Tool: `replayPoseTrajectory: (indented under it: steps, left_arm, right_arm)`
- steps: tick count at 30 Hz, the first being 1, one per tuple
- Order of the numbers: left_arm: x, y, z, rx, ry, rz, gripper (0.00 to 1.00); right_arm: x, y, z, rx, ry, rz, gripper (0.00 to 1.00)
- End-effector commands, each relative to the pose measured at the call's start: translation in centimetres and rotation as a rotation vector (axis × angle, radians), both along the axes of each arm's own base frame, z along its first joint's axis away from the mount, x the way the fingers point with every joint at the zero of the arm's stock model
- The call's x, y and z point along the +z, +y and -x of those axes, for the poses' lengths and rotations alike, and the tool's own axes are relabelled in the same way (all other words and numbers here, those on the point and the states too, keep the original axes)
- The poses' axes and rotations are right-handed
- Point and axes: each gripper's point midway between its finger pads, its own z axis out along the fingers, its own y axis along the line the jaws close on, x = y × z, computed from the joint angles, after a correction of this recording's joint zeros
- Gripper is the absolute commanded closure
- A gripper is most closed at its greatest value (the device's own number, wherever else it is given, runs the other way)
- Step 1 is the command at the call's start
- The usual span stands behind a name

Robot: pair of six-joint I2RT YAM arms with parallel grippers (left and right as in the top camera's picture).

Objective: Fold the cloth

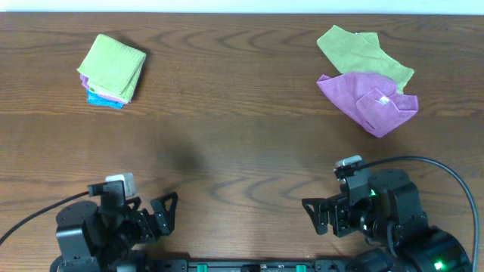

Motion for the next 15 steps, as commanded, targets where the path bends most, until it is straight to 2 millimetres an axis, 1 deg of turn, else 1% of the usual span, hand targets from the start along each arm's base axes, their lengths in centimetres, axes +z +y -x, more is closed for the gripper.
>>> replayPoseTrajectory:
  steps: [1, 4, 6, 8, 11, 15]
  left_arm:
    - [0.5, 2.0, -1.0, 0.037, -0.102, -0.161, 0.05]
    - [1.0, 1.5, -2.0, -0.073, -0.23, -0.288, 0.05]
    - [0.4, 1.0, -2.2, -0.168, -0.29, -0.385, 0.05]
    - [-0.8, 0.8, -2.5, -0.228, -0.325, -0.455, 0.05]
    - [-3.2, 1.1, -3.3, -0.23, -0.344, -0.505, 0.05]
    - [-5.3, 1.1, -4.0, -0.21, -0.366, -0.494, 0.05]
  right_arm:
    - [-0.3, 0.0, 0.2, -0.002, 0.012, 0.001, 0.01]
    - [-0.3, 0.0, 0.2, -0.002, 0.012, 0.001, 0.01]
    - [-0.3, 0.0, 0.2, -0.002, 0.012, 0.001, 0.01]
    - [-0.3, 0.0, 0.2, -0.002, 0.012, 0.0, 0.01]
    - [-0.3, 0.0, 0.2, -0.002, 0.012, 0.001, 0.01]
    - [-0.3, 0.0, 0.2, -0.002, 0.012, 0.001, 0.01]
